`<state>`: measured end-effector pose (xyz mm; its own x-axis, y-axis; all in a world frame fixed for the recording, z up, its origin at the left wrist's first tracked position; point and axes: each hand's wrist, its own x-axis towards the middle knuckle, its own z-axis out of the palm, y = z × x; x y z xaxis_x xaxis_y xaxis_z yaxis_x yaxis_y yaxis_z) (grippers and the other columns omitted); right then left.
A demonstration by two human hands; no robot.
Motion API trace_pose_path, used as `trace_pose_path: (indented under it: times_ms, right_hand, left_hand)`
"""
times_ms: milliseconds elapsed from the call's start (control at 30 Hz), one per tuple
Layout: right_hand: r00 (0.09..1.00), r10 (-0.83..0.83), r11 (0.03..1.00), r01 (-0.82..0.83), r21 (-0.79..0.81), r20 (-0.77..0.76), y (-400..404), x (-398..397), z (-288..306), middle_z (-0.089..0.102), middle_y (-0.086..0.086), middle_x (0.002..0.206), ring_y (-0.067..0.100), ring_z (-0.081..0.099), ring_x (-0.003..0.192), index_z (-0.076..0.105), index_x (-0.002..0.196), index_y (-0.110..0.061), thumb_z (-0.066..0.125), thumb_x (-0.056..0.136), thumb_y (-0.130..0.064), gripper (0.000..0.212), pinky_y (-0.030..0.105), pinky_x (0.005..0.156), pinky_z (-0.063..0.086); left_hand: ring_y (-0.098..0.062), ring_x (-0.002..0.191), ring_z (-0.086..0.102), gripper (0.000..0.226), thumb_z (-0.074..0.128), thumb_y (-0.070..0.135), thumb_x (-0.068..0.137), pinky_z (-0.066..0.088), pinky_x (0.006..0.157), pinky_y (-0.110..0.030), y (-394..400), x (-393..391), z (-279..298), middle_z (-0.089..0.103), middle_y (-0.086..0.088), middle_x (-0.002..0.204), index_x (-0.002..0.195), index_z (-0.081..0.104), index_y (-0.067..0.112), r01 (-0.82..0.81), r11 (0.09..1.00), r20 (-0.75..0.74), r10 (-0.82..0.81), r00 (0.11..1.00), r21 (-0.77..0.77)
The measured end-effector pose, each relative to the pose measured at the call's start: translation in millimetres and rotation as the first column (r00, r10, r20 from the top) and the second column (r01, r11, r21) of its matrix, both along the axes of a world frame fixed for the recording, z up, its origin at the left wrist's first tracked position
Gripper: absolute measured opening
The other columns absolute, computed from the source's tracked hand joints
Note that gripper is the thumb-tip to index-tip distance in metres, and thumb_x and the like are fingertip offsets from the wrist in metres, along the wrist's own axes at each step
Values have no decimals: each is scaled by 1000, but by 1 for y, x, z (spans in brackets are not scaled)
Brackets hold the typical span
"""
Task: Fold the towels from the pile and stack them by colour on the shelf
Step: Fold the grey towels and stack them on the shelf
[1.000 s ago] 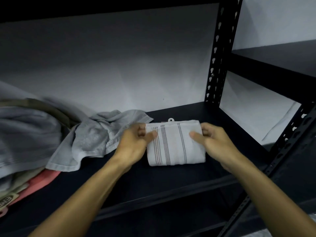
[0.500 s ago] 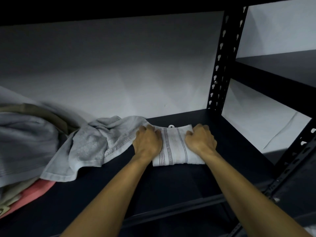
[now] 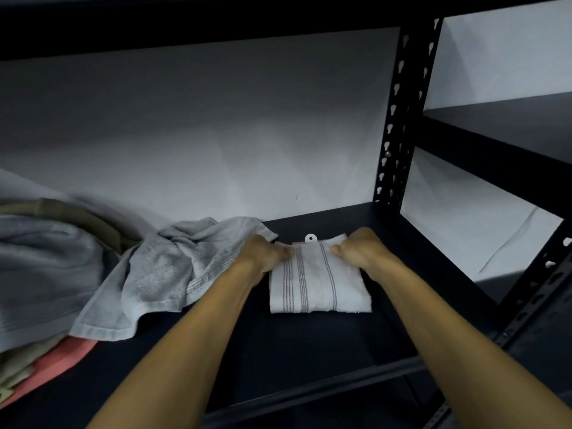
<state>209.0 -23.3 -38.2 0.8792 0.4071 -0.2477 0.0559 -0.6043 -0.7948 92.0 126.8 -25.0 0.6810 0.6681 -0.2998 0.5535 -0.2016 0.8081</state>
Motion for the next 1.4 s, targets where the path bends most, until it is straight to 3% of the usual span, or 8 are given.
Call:
trace_pose_path:
  times_ms: [233,367,467,633,767,967,1167,1400]
  right_hand:
    - [976,78,918,-151,368,205,-38,-12,6,68,-4,96,11,66,89,63,95,-24,63,93,-20,5,30,77,54]
    - [834,90,896,-306,322,544,-56,-12,24,64,-14,99,1,59,88,63,102,-21,66,90,-17,14,22,74,48]
    - [638,65,878,-401,259,768,-62,-16,30,58,-14,102,5,56,87,61,103,-18,66,88,-7,19,20,69,42]
    - [239,236,900,-419,-119,942,-94,-44,7,57,-1,116,19,60,100,54,97,-14,64,79,1,26,31,51,54]
    - [206,478,793,-520,-319,854,-114,-78,-30,56,-3,130,13,55,120,48,96,-19,60,79,-5,25,21,58,53]
    - [403,658,721,-581,-378,636,-127,-83,-30,44,-27,139,-17,36,123,43,93,-38,56,74,-23,27,0,73,25]
    - [614,476,854,-494,-164,629,-102,-84,-7,53,-29,129,-9,47,119,65,109,-35,55,93,-24,22,11,82,41]
    - [596,702,702,-484,-522,391,-45,-81,-20,-10,-4,162,6,-17,145,-3,154,-21,13,104,-44,58,28,119,-9]
  left_hand:
    - [-8,82,68,18,73,30,88,52,64,-18,-4,-19,0,72,2,96,91,59,20,58,990,363,-100,927,125]
    - [-13,87,65,28,75,25,87,56,75,-30,-1,-28,17,65,7,92,102,52,26,77,917,437,-259,861,391]
    - [-3,94,61,46,67,24,93,53,80,-17,-6,-39,32,58,14,108,134,45,22,97,715,396,-489,777,693]
    - [-18,102,59,30,56,23,94,57,71,-39,-4,-81,7,54,-1,117,123,53,14,71,171,77,-728,682,983]
    - [-17,104,58,26,58,23,90,57,67,-32,-15,-132,-36,55,1,116,115,54,18,300,-20,-211,-755,621,954]
    - [-14,123,49,43,52,13,81,43,104,-27,-27,-153,-37,54,5,124,122,59,20,486,33,-303,-744,596,874]
    - [-17,138,37,49,35,12,81,34,115,-34,-22,-127,-20,53,-1,134,125,56,11,316,362,-14,-638,770,877]
    - [-3,149,-10,63,20,50,104,-6,123,-33,-35,-76,-27,3,7,165,158,7,21,627,399,-403,-514,757,669]
